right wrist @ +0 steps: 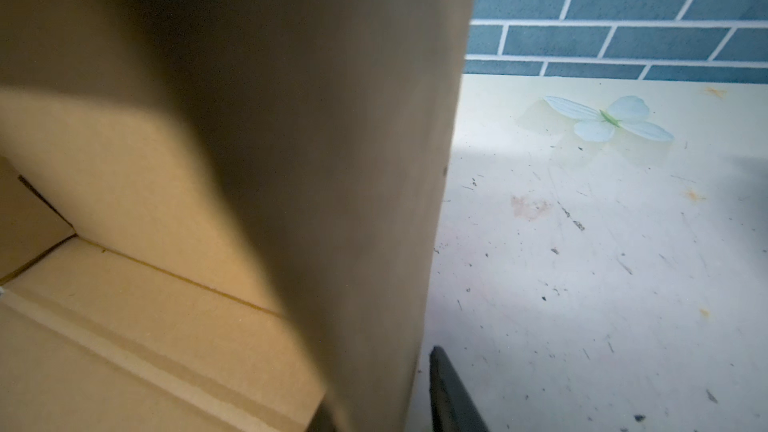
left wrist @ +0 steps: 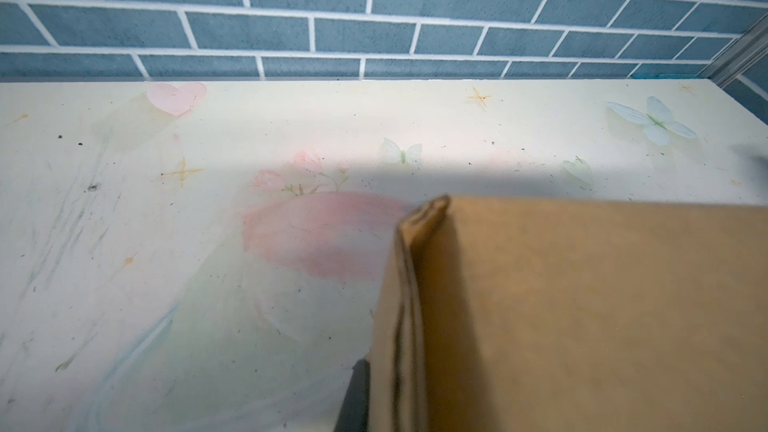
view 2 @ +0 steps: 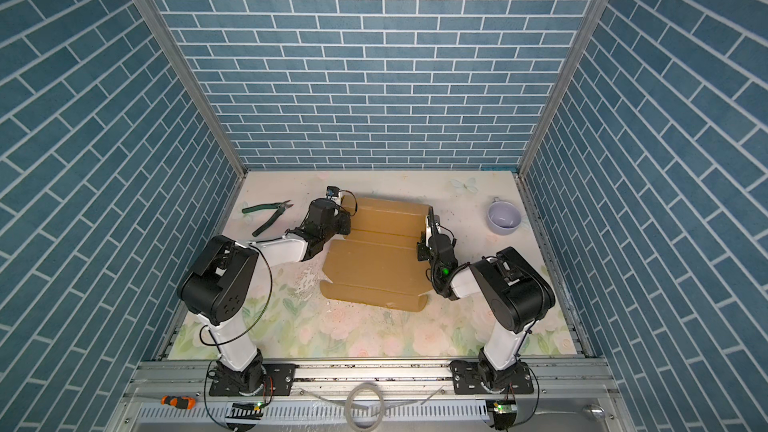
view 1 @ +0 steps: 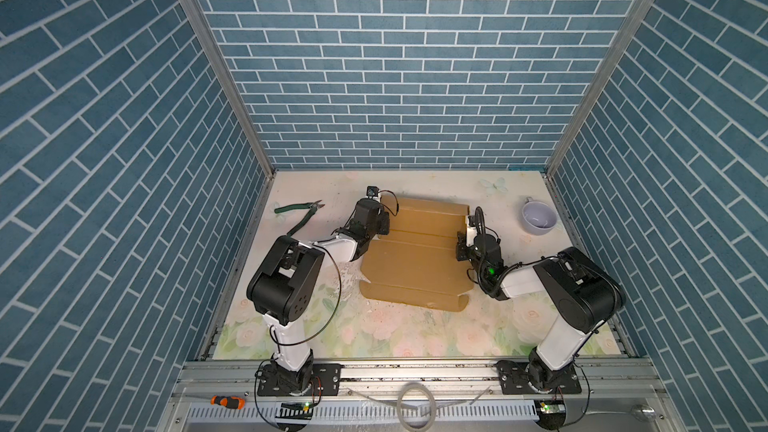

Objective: Fold the paper box

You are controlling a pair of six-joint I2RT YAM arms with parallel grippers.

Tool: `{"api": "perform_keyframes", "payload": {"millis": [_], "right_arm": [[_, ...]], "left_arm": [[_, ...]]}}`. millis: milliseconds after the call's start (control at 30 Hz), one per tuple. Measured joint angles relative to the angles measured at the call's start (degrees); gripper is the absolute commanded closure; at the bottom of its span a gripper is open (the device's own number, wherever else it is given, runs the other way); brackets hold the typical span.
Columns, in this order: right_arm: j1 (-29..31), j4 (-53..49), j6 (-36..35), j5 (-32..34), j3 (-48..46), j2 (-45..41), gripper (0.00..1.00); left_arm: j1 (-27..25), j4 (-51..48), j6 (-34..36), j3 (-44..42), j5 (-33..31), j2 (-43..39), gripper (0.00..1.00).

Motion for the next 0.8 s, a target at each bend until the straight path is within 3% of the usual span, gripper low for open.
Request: {"api": "perform_keyframes", "payload": {"millis": [200,400,567,800], "right_arm": [[0.0,-0.4,0.1,-1.9,-1.3,-1.3,0.62],[0.0,-1.7,0.3,-3.1,-1.7,-2.3,0.44],[-0.1,-10.0,0.8,-6.7,-2.0,-8.3,0.35],[-3.2,-23.1,3.5,-13.6,-2.2,-18.0,0.31]], "left_arm": [[-0.2,5.6,-1.0,-2.9,-0.4,0.1,1.00],[-0.5,11.2,-1.7,-4.8,-1.5,1.2,0.99],[-0.6,13.7,-2.2,-6.3,-2.0,1.2,1.00],[-0.2,13.7,-4.0,-6.2,-2.9,1.5,1.00]]}}
